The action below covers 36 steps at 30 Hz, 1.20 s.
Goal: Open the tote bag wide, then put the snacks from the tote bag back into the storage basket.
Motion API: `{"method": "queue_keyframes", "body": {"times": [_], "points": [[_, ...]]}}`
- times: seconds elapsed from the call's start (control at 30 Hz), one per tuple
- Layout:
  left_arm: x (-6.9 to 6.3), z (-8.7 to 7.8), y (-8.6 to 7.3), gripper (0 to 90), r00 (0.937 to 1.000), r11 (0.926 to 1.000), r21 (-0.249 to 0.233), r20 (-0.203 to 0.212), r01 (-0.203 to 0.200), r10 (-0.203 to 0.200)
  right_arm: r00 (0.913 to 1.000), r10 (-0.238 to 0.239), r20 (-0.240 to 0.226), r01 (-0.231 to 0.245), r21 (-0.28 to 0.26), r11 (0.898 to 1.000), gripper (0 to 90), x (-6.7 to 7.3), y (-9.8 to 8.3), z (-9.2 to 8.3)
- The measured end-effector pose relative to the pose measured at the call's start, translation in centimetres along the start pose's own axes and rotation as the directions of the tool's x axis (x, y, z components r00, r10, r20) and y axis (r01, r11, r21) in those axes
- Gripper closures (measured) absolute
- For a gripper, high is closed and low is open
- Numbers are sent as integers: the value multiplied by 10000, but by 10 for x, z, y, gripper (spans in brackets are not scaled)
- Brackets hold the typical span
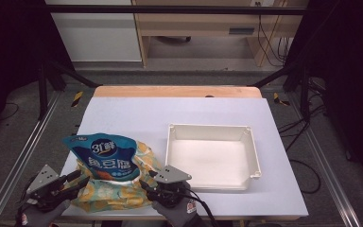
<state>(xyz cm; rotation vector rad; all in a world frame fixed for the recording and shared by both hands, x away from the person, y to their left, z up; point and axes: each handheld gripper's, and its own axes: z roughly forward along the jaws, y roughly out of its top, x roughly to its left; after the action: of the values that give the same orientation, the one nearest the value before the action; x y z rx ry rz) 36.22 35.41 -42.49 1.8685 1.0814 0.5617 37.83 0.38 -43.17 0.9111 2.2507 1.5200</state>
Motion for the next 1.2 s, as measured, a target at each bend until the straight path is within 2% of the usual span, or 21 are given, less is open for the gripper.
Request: {"method": "queue_keyframes", "body": {"times": [0.2, 0.47, 0.73, 0.93, 1.2], "points": [[-2, -14, 10, 477, 9999, 9982, -585, 34, 148, -147, 9999, -80, 119, 85, -372, 9993, 524, -2, 9, -12], [-2, -33, 25, 449, 9998, 9905, -1360, -30, 197, -203, 9997, -89, 237, 108, -805, 9967, 493, -5, 21, -24], [-1, -36, 37, 427, 9998, 9882, -1526, -132, 153, -175, 9998, -16, 223, 44, -1230, 9924, 465, -10, 38, -33], [-2, -37, 51, 417, 9997, 9868, -1618, -240, -80, 42, 9998, -64, 197, 90, -1392, 9902, 463, -12, 50, -38], [-3, -40, 69, 412, 9990, 9807, -1944, -427, -202, 121, 9998, -163, 138, 183, -1560, 9876, 465, -10, 62, -41]]}}
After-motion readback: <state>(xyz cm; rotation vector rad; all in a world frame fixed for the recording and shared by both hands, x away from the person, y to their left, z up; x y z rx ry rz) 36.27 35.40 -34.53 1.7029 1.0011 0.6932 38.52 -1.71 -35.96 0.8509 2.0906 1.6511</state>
